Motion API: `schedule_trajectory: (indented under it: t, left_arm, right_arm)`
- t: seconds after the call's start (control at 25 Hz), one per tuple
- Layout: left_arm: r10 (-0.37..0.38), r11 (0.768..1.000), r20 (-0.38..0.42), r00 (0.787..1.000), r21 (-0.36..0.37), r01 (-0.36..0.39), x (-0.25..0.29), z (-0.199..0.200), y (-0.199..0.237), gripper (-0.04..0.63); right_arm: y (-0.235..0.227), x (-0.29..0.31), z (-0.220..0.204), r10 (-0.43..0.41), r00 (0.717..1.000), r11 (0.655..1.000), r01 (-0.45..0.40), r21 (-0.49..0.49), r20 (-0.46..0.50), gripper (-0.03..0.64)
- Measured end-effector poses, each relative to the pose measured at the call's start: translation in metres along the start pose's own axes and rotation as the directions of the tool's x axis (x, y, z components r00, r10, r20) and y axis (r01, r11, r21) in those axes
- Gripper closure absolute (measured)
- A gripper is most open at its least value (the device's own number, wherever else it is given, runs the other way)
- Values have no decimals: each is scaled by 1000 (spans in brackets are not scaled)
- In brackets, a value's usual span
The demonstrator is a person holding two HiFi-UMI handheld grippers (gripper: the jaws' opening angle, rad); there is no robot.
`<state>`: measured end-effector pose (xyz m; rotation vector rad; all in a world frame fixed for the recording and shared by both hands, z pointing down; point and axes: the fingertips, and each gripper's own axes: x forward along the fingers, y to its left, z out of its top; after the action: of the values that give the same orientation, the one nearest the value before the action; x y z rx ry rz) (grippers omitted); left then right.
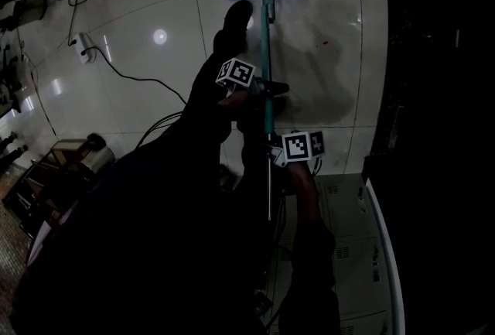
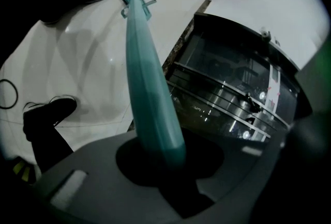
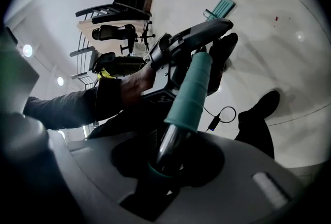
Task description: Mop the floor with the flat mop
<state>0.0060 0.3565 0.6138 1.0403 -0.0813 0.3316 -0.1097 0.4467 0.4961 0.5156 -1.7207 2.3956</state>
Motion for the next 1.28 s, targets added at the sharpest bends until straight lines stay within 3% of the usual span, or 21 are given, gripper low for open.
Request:
schedule_trajectory:
  t: [0.24, 0.64, 0.76, 0.96, 1.28]
  left_arm:
    - [-13, 1000, 8, 1000, -17, 13, -16, 46, -18, 500]
    - [-31, 999, -21, 999, -11, 31, -45, 142, -83, 500]
    - [-36, 999, -6, 999, -4, 36, -58, 199, -104, 502]
    - [-68, 998, 96, 993, 7, 67, -75, 301, -134, 511]
    - [-53, 995, 102, 993, 90, 44, -93, 435, -171, 509]
  right_arm:
    - [15, 11, 48, 4, 1000, 1000, -4, 14, -16, 491]
    - [66, 18, 158, 17, 1000, 1000, -17, 13, 1, 489]
    - [78, 26, 216, 22, 1000, 1000, -22, 4, 3, 489]
    - [84, 39, 316, 31, 999, 998, -29, -49, 36, 491]
    - [85, 57, 445, 16, 1000, 997, -15, -77, 22, 509]
